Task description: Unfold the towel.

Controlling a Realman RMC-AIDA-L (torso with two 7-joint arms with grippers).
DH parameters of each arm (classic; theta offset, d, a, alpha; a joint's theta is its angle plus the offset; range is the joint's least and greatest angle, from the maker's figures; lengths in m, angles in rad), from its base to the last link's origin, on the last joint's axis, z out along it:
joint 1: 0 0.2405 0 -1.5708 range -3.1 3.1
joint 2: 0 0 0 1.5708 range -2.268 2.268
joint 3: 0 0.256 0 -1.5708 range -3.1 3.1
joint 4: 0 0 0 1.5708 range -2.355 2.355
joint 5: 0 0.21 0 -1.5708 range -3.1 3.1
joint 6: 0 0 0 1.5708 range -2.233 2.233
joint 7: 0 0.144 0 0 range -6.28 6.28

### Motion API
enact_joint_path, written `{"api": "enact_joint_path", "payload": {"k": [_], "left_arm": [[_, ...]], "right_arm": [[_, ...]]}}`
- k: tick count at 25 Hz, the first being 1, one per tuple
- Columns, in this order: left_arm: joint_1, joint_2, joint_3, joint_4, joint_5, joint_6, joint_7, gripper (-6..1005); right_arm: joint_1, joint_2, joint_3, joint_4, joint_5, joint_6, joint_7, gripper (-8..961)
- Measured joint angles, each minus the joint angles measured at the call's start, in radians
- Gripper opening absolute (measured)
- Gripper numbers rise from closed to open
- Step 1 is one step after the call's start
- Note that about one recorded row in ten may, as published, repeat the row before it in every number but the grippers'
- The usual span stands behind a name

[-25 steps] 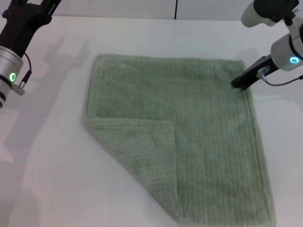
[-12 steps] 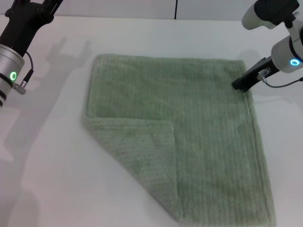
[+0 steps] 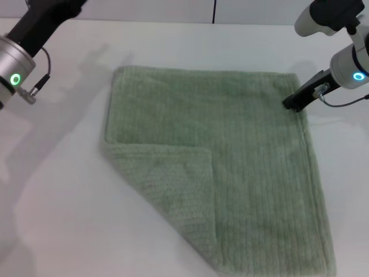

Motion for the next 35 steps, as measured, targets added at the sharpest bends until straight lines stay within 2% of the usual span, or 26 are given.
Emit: {"api": "enact_joint_path", "payload": {"k": [2,4,7,12,15,19,22,23,24,25,29,35], "left_arm": [[0.019,0.021,0.092,0.075,0.006,-0.031,-0.074,797],[0.028,0.041,0.143,0.132,0.053,-0.047,-0.158,797],[0.031,0.061,0.142,0.206,0.208,-0.051,-0.285,797],[0.031,0.070,0.131,0.350,0.525,-0.043,-0.447,797],[0.029,0.066,0.131,0.427,0.684,-0.012,-0.524,797],[-0.001,0.056,0.132,0.496,0.877,0.102,-0.614,797],[-0.030,0.031,0.136,0.542,1.024,0.143,-0.694,797],[-0.050,0.012,0.137,0.559,1.107,0.148,-0.738,797],[-0.050,0.012,0.137,0.559,1.107,0.148,-0.738,797],[-0.078,-0.010,0.140,0.566,1.206,0.147,-0.777,797],[-0.115,-0.020,0.169,0.544,1.278,0.140,-0.807,797],[-0.137,-0.022,0.187,0.510,1.297,0.135,-0.816,797]], "right_arm": [[0.000,0.000,0.000,0.000,-0.001,0.001,0.000,-1],[0.000,0.000,0.000,0.000,-0.002,0.001,0.000,-1],[-0.001,0.000,0.000,0.000,-0.003,0.001,0.000,-1],[-0.001,0.000,0.000,0.000,-0.003,0.001,-0.001,-1],[-0.001,0.000,0.000,0.000,-0.004,0.000,-0.002,-1],[-0.001,0.000,0.000,0.002,-0.004,0.000,-0.004,-1],[-0.001,0.000,0.000,0.004,-0.004,-0.001,-0.007,-1],[0.000,0.000,0.000,0.005,-0.004,-0.002,-0.008,-1],[0.000,0.000,0.000,0.005,-0.004,-0.002,-0.008,-1],[0.001,0.000,0.000,0.006,-0.004,-0.003,-0.008,-1],[0.004,0.000,0.000,0.009,-0.004,-0.001,-0.009,-1],[0.007,0.000,0.000,0.009,-0.004,0.000,-0.010,-1]]}}
